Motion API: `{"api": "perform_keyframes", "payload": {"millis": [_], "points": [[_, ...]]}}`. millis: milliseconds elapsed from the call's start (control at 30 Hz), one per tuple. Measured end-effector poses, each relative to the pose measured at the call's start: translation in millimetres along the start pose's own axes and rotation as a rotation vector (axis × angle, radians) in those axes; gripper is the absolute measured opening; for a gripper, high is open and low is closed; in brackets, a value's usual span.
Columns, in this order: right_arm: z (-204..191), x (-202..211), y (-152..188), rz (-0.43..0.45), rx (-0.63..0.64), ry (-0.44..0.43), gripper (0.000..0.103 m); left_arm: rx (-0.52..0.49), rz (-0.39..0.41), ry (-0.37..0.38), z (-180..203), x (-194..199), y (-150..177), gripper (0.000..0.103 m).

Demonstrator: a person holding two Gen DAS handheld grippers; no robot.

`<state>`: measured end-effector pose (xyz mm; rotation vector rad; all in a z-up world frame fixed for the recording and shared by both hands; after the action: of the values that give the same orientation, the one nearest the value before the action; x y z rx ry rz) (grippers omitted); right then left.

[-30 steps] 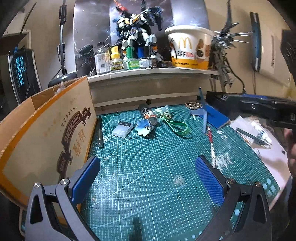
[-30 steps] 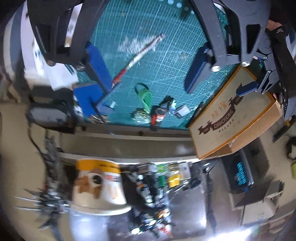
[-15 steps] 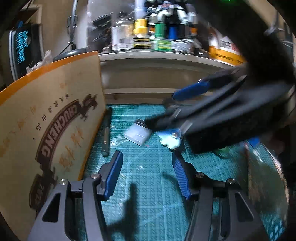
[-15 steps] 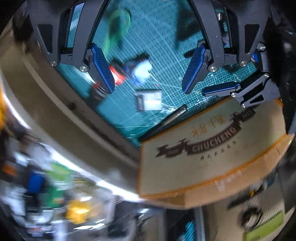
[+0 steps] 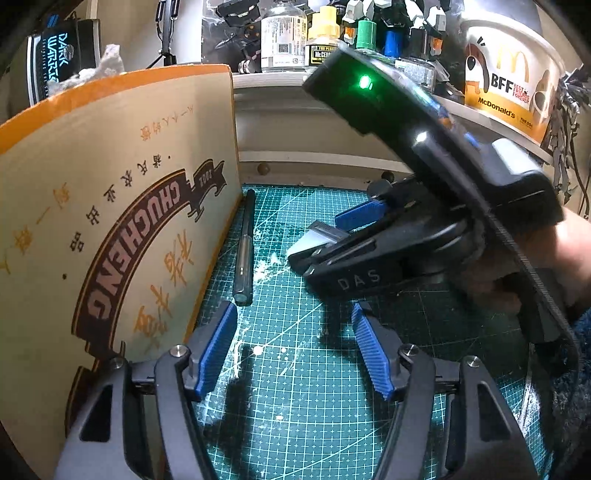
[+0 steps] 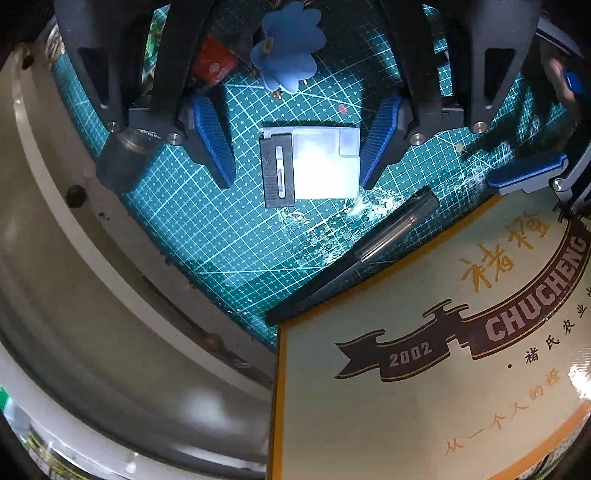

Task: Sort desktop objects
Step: 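Reach the right gripper down and close it on the white plastic case, then grasp the black pen tool with the left gripper while the right gripper holds the white case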

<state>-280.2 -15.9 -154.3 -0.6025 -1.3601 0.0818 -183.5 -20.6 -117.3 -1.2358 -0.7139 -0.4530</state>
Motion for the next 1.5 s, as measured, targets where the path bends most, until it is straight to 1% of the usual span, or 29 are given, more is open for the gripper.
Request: {"api": "perform_keyframes", "payload": {"millis": [133,233,300,400,500,633,667,700,733,767,800,867,900,1000,1033,1067,1100,1133,1167,1200,1233,1300,1333,1433,1500], "points": [[1,13,7,-0.032,-0.055,0.046,0.048,0.019,-0.017,0.011,-3,1,-1,0.067],[9,51,24,0.029,-0.151,0.091,0.048,0.031,-0.028,0.022,1,1,-2,0.072],[14,76,35,0.070,-0.214,0.121,0.048,0.045,-0.026,0.022,7,-1,-5,0.073],[17,114,56,0.127,-0.287,0.149,0.048,0.067,-0.012,0.000,9,-4,-14,0.073],[13,152,79,0.193,-0.335,0.162,0.048,0.073,-0.016,-0.046,8,-11,-19,0.073],[13,176,94,0.225,-0.346,0.161,0.048,0.101,-0.039,-0.080,4,-23,-27,0.073],[13,182,97,0.233,-0.349,0.161,0.048,0.107,-0.042,-0.086,3,-25,-29,0.072],[13,188,101,0.241,-0.351,0.161,0.048,0.114,-0.045,-0.093,1,-28,-31,0.065],[13,194,105,0.249,-0.354,0.160,0.048,0.120,-0.049,-0.100,-1,-31,-33,0.051],[13,200,108,0.257,-0.357,0.160,0.048,0.125,-0.055,-0.103,-2,-34,-35,0.040],[13,206,112,0.265,-0.359,0.160,0.048,0.138,-0.074,-0.092,-4,-37,-35,0.017],[13,204,118,0.271,-0.372,0.154,0.048,0.174,-0.131,-0.046,-8,-38,-29,0.008],[14,200,121,0.271,-0.381,0.150,0.048,0.179,-0.149,-0.031,-9,-37,-27,0.001],[14,189,128,0.272,-0.403,0.140,0.048,0.150,-0.180,0.002,-5,-30,-15,0.000],[13,188,130,0.271,-0.405,0.139,0.048,0.127,-0.178,0.000,-2,-28,-13,0.000],[12,187,132,0.271,-0.407,0.138,0.048,0.086,-0.146,-0.041,0,-26,-13,0.000],[11,185,134,0.270,-0.409,0.138,0.048,0.036,-0.097,-0.104,1,-21,-14,0.001],[9,184,135,0.271,-0.409,0.137,0.048,-0.004,-0.054,-0.155,2,-18,-17,0.005],[8,185,136,0.274,-0.407,0.136,0.048,-0.036,-0.016,-0.196,4,-16,-22,0.012],[6,185,136,0.277,-0.405,0.136,0.048,-0.061,0.013,-0.221,7,-15,-25,0.039],[4,185,136,0.279,-0.404,0.136,0.048,-0.080,0.035,-0.231,9,-15,-29,0.063],[1,185,137,0.282,-0.405,0.133,0.048,-0.114,0.050,-0.238,15,-17,-29,0.075],[-1,186,138,0.283,-0.404,0.130,0.048,-0.130,0.049,-0.255,17,-21,-29,0.077],[-4,186,138,0.288,-0.400,0.124,0.048,-0.175,0.038,-0.345,16,-40,-25,0.077],[-5,187,137,0.296,-0.397,0.119,0.048,-0.185,0.025,-0.373,20,-49,-24,0.077]]}}
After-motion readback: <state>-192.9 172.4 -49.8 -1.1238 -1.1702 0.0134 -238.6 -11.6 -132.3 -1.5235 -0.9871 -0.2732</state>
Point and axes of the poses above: each gripper's, at about its wrist camera, not at the fingertips, and x roughly against the way its jaws point, z to its right, y to its underside, the point moved 7 cm from there along -x, roughly the way its jaws point, and after that the axes turned 12 degrees about x, right-handed, at the moved point
